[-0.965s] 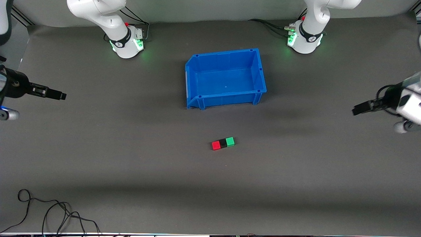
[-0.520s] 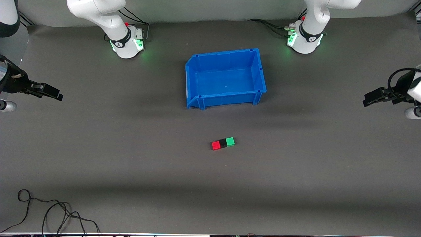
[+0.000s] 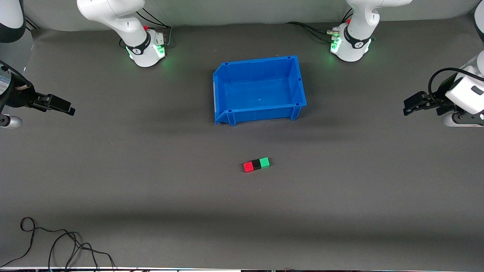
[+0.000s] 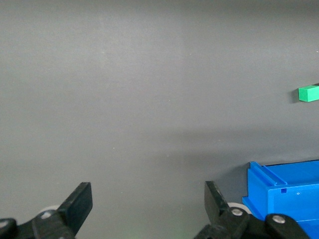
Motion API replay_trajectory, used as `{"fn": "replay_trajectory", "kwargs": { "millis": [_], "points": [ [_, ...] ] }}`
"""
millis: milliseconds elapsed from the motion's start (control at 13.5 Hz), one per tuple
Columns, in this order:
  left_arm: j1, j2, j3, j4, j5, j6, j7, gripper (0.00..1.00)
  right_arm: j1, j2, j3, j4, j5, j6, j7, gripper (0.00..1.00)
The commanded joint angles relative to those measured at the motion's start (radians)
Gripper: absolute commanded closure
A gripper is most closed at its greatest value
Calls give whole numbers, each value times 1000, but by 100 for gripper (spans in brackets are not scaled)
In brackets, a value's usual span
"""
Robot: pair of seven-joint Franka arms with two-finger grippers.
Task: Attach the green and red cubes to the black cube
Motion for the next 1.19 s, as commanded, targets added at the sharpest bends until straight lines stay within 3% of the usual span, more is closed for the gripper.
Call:
{"fn": "replay_trajectory", "kwargs": {
  "millis": [0, 223, 817, 891, 1039, 1114],
  "points": [
    [17, -10, -14, -7, 14, 9, 12, 0, 16, -10, 4, -9, -24, 24, -1, 1],
    [-35, -3, 35, 18, 12, 5, 12, 0, 19, -3, 4, 0, -24, 24, -3, 1],
    [-33, -2, 35, 21, 23, -47, 15, 0, 10, 3, 5, 2, -22, 24, -8, 1],
    [-33, -2, 34, 22, 23, -49, 15, 0, -26, 7, 28, 3, -22, 22, -11, 1],
    [-33, -1, 34, 22, 20, -47, 14, 0, -161, 7, 158, 9, -21, 13, -15, 1],
    [-35, -1, 32, 22, 20, -47, 9, 0, -197, 7, 195, 11, -21, 13, -15, 1]
  ]
}}
